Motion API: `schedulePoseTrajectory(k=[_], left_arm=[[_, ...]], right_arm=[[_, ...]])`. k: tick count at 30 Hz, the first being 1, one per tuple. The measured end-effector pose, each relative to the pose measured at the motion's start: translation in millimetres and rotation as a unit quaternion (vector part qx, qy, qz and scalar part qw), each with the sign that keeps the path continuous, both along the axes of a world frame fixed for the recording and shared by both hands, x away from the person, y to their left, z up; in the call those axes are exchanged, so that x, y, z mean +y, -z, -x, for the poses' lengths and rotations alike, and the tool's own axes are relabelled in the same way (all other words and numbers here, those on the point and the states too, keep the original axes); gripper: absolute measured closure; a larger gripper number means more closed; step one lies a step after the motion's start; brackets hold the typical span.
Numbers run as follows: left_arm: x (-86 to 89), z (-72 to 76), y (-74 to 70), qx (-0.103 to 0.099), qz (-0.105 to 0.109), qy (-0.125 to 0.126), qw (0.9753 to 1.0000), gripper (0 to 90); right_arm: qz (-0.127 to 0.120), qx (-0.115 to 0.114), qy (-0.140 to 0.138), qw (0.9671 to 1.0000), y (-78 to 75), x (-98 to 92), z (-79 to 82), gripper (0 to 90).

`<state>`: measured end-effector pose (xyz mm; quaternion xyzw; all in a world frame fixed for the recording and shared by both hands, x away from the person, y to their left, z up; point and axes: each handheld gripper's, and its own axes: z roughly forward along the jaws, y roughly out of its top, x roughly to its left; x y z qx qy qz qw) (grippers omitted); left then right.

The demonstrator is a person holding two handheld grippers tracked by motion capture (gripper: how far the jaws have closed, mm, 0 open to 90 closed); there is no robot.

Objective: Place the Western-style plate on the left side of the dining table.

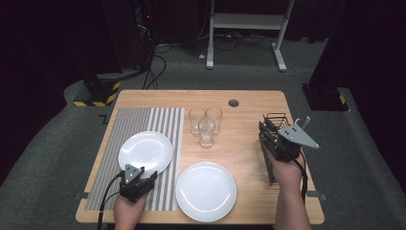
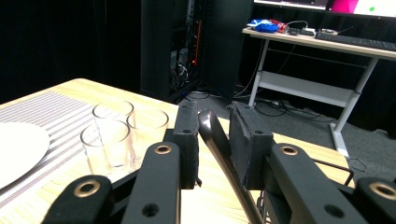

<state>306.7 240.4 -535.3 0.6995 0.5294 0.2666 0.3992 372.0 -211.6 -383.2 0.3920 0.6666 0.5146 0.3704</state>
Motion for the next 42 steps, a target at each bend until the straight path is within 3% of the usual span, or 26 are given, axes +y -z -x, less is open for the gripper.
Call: schedulePoseTrajectory(k=[23,31,42], left_arm=[[0.0,-0.2,0.1,0.001,0.000,0.001,1.0000,43.0],[0.2,-0.4,0.1,0.002,0.001,0.002,1.0000,43.0],[0.1,-1.0,0.1,0.005,-0.001,0.004,1.0000,43.0]], right_arm=[[-0.025,-0.043,0.015,0.9986,-9.1,-9.4,7.7,78.5],[-0.040,-0.038,0.012,0.9984,-7.2,-16.1,8.5,78.5],[-0.040,-0.037,0.013,0.9984,-5.3,-18.1,10.9,77.2]])
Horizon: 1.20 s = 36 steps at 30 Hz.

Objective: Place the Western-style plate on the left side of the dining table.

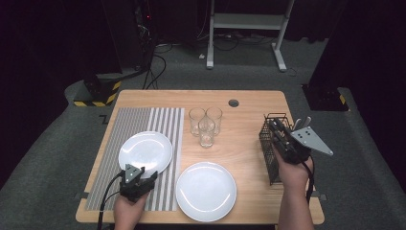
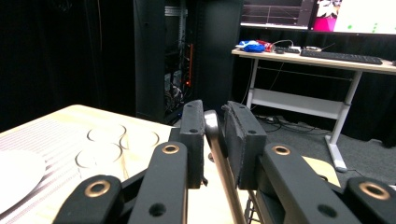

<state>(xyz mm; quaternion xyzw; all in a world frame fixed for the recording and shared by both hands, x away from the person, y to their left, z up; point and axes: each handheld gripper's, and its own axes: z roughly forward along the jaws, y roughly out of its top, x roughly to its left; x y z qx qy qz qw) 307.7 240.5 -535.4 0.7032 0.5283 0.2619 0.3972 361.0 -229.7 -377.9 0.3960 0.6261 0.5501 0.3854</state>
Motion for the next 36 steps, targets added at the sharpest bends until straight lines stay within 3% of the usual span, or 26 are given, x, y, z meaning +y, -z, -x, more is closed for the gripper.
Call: schedulePoseTrajectory(k=[17,25,30,36], left_arm=[[0.4,0.2,0.0,-0.001,0.002,0.001,1.0000,42.8],[0.2,0.0,0.0,0.000,0.001,0.002,1.0000,42.6],[0.0,-0.2,0.0,0.001,0.000,0.002,1.0000,42.5],[0.0,-0.1,0.0,0.001,0.000,0.003,1.0000,42.3]], right_arm=[[0.035,0.027,0.012,0.9990,4.7,3.8,-2.1,75.2],[0.040,0.043,0.013,0.9982,6.5,3.6,-3.1,73.5],[0.057,0.047,0.023,0.9970,8.9,6.3,-5.1,74.8],[0.056,0.052,0.025,0.9968,10.0,5.3,-6.4,77.0]])
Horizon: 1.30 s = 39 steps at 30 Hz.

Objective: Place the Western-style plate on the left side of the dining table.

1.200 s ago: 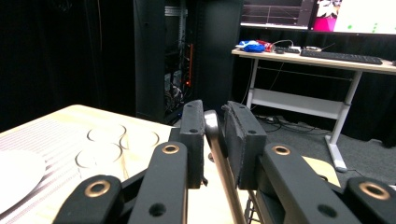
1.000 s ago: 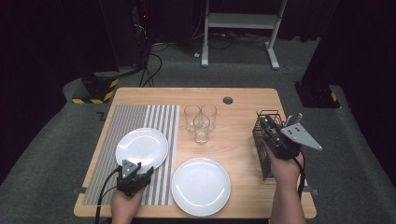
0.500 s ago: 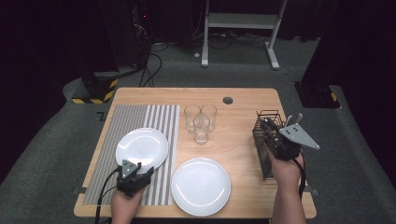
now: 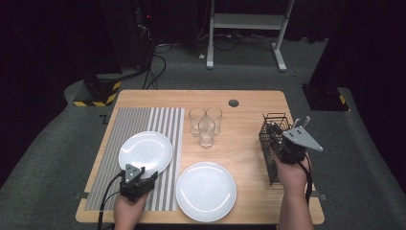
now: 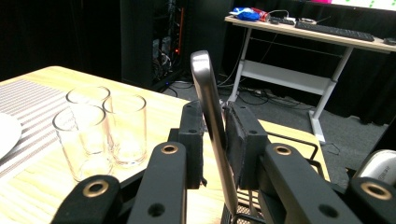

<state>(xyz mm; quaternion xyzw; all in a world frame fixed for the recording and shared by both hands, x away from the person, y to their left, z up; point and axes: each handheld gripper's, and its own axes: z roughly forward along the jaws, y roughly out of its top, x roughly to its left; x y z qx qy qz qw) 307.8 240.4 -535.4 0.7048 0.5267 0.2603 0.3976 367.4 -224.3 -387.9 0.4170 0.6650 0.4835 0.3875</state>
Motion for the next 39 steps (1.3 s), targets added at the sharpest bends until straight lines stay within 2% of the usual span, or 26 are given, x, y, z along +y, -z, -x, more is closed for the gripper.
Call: schedulePoseTrajectory(k=[11,21,39], left_arm=[[-0.4,-0.2,0.1,0.001,-0.002,-0.001,1.0000,42.6],[-0.8,-0.4,0.2,0.002,-0.003,-0.002,1.0000,42.8],[-0.7,-0.2,0.1,0.001,-0.002,-0.002,1.0000,42.8]], right_arm=[[0.007,-0.009,0.007,0.9999,-1.1,-0.3,1.7,79.7],[-0.012,-0.023,0.017,0.9995,-4.1,-9.9,3.9,81.7],[-0.019,-0.055,0.023,0.9981,-5.8,-16.9,7.9,83.2]])
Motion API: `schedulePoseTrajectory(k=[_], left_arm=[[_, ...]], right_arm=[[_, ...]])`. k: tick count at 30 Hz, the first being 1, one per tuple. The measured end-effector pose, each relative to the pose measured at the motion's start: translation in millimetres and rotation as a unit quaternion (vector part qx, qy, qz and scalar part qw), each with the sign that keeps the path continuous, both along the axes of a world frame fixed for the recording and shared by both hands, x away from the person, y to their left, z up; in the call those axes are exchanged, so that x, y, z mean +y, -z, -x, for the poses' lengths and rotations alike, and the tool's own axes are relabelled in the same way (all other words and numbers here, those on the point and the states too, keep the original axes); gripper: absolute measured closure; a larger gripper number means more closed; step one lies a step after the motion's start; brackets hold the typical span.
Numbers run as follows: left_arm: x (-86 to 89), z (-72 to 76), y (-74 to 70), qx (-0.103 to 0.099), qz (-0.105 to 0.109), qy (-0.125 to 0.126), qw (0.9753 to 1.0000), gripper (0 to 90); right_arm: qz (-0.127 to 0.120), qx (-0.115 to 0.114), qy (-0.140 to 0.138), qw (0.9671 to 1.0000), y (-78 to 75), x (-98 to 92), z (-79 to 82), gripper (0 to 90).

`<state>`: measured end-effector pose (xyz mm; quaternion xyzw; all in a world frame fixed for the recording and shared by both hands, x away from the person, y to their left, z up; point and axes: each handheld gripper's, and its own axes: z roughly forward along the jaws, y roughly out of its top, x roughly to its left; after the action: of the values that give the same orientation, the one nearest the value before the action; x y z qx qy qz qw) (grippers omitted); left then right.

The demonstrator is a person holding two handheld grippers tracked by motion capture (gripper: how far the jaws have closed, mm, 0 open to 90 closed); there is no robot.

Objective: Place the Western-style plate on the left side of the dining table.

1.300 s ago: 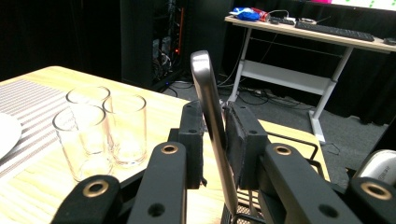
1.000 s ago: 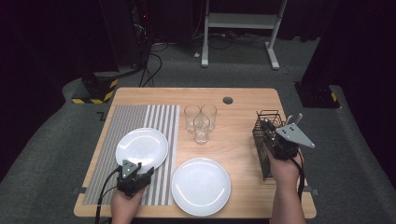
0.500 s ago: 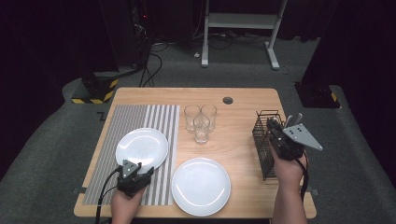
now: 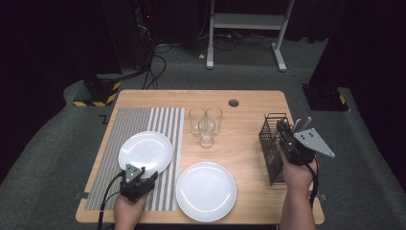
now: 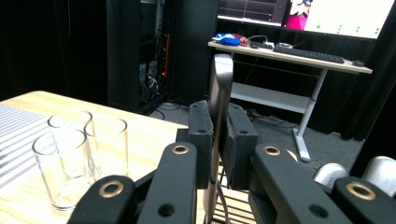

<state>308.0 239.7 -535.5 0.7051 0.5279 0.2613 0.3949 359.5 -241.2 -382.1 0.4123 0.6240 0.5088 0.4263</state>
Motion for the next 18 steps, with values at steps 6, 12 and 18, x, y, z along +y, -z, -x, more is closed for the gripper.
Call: schedulePoseTrajectory(k=[6,12,18], left_arm=[[0.0,0.1,0.0,0.000,0.000,0.000,1.0000,42.9],[0.2,0.1,-0.1,0.000,-0.001,0.000,1.0000,42.9],[0.2,0.2,-0.2,-0.001,-0.002,0.000,1.0000,42.9]], right_arm=[[-0.001,-0.014,0.003,0.9999,-1.0,0.8,2.4,83.3],[-0.003,-0.027,0.006,0.9996,-1.3,1.6,4.1,83.3],[-0.003,-0.045,0.011,0.9989,-2.1,1.6,6.9,83.3]])
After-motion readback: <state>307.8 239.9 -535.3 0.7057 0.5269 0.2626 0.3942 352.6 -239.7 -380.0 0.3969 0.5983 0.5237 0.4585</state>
